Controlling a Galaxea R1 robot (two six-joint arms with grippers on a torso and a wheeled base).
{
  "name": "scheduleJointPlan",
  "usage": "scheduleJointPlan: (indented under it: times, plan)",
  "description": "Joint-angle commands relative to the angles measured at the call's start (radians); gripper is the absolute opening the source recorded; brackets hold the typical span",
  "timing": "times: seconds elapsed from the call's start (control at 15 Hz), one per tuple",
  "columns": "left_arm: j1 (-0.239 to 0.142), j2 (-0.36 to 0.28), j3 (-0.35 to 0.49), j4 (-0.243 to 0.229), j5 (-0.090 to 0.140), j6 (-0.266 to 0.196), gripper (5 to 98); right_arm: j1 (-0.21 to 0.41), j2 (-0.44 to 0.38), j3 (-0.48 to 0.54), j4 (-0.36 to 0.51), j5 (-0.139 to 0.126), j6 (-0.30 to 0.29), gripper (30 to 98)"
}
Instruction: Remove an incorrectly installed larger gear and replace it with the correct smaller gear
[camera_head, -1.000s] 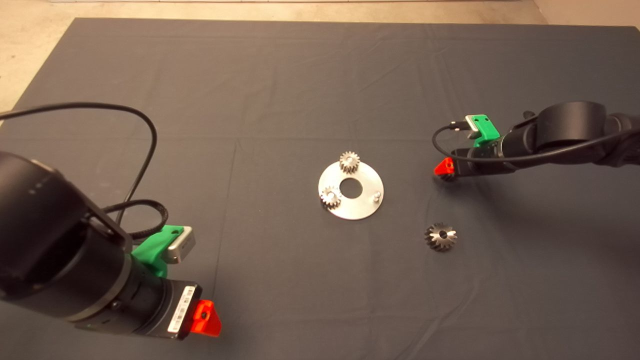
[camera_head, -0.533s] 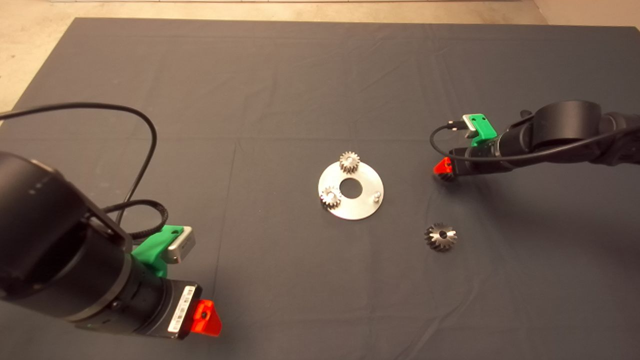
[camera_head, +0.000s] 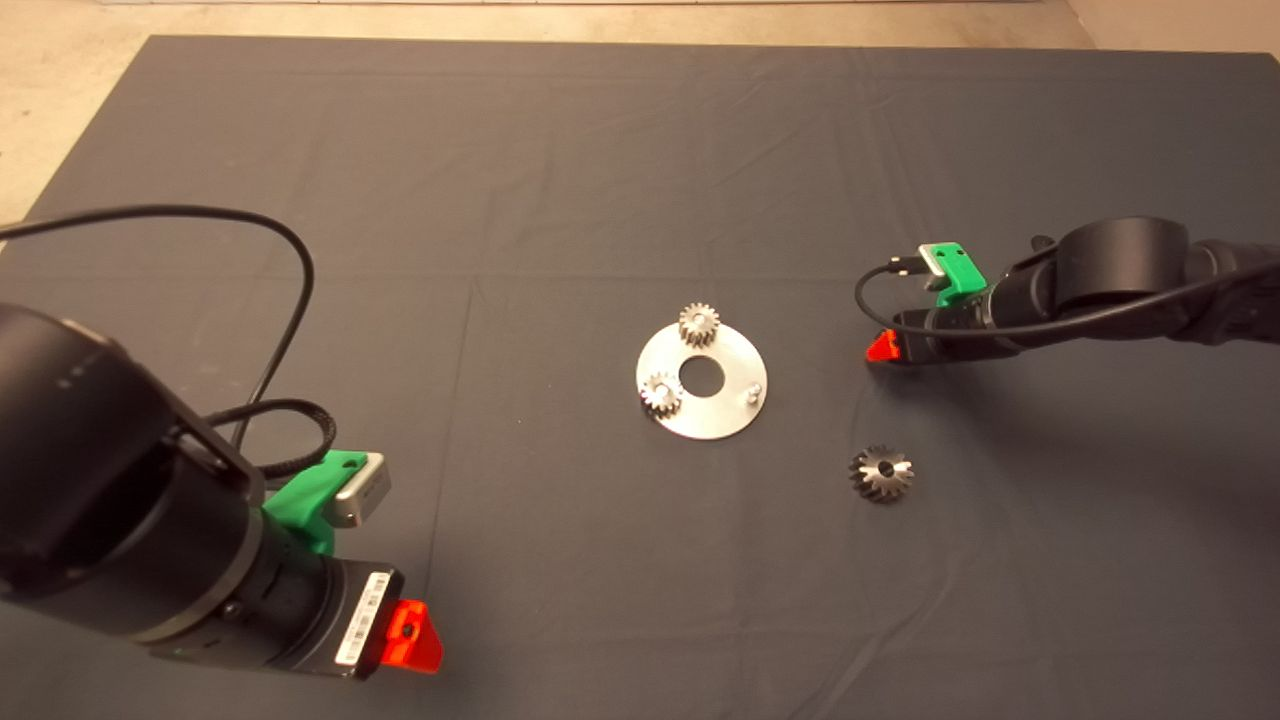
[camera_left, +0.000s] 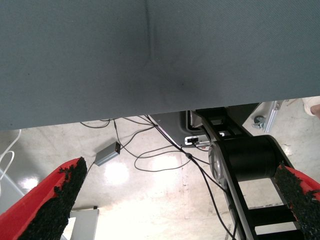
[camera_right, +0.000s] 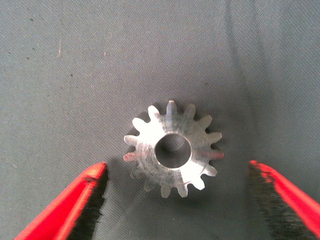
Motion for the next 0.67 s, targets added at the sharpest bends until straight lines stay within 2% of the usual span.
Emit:
scheduleJointPlan:
  times: [0.0, 0.33, 0.6]
  plan:
    - [-0.007, -0.002, 0.014, -0.007, 0.006, -0.007, 97.6, 0.015, 0.0, 0.001, -0.029, 0.003, -0.006, 70.6]
    - [-0.007, -0.002, 0.014, -0.008, 0.006, -0.007, 97.6, 0.015, 0.0, -0.022, -0.029, 0.003, -0.018, 69.8]
    - [-0.007, -0.002, 0.014, -0.007, 0.006, -0.007, 97.5, 0.016, 0.002, -0.036, -0.029, 0.046, -0.036, 69.8]
